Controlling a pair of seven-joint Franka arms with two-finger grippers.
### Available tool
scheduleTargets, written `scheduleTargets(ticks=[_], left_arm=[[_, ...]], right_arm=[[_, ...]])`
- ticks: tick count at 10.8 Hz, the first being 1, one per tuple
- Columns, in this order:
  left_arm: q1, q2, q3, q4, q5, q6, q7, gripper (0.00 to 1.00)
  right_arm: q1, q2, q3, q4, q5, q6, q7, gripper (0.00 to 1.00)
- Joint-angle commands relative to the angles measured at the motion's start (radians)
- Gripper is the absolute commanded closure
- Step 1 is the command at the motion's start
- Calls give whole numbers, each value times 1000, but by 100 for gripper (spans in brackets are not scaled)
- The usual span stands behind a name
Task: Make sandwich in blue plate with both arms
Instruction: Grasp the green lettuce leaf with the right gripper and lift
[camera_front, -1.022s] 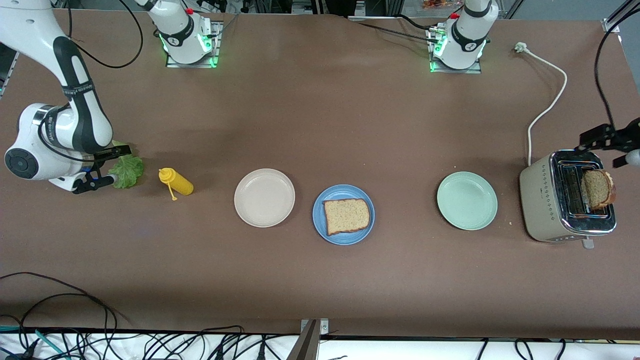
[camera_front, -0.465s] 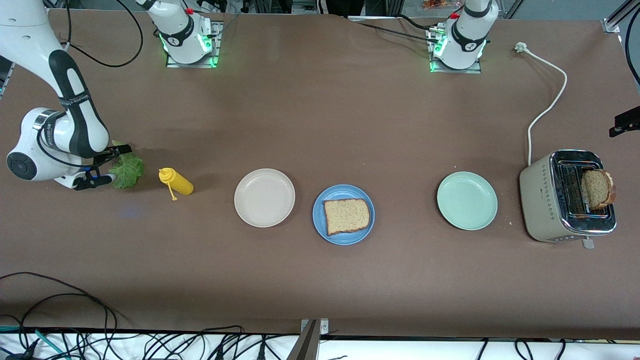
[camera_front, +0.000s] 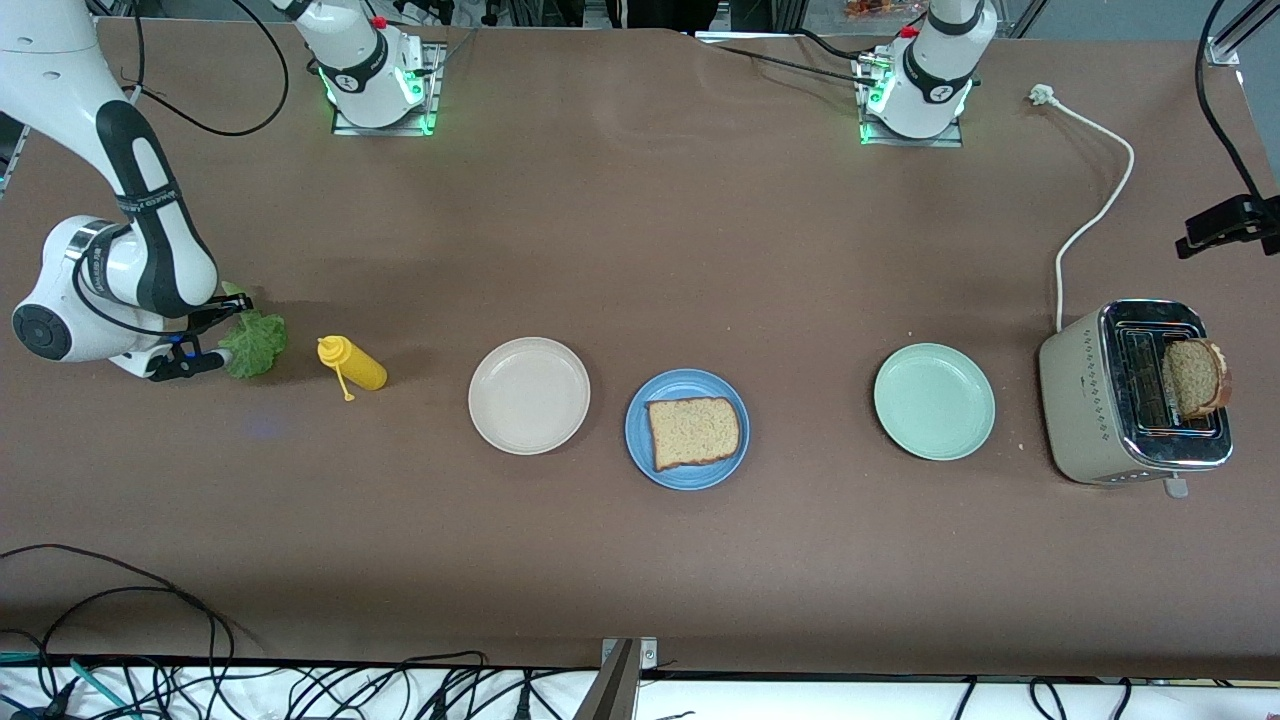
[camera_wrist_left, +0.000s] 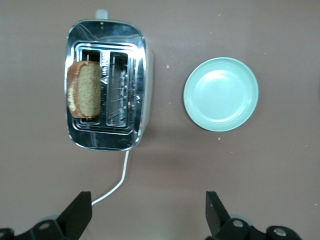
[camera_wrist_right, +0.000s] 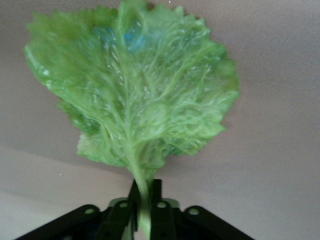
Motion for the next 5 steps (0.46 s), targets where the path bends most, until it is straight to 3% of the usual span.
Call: scheduleTargets(ticks=[1, 2, 5], left_arm=[[97, 0, -125, 38, 21, -35, -38, 0], [111, 0, -160, 42, 20, -35, -40, 0], [108, 6, -161, 52, 14, -37, -38, 0]], right_arm=[[-8, -12, 9, 42, 16, -12, 1, 100], [-7, -20, 12, 104, 15, -77, -2, 100], [1, -25, 61, 403, 16, -439, 3, 100]])
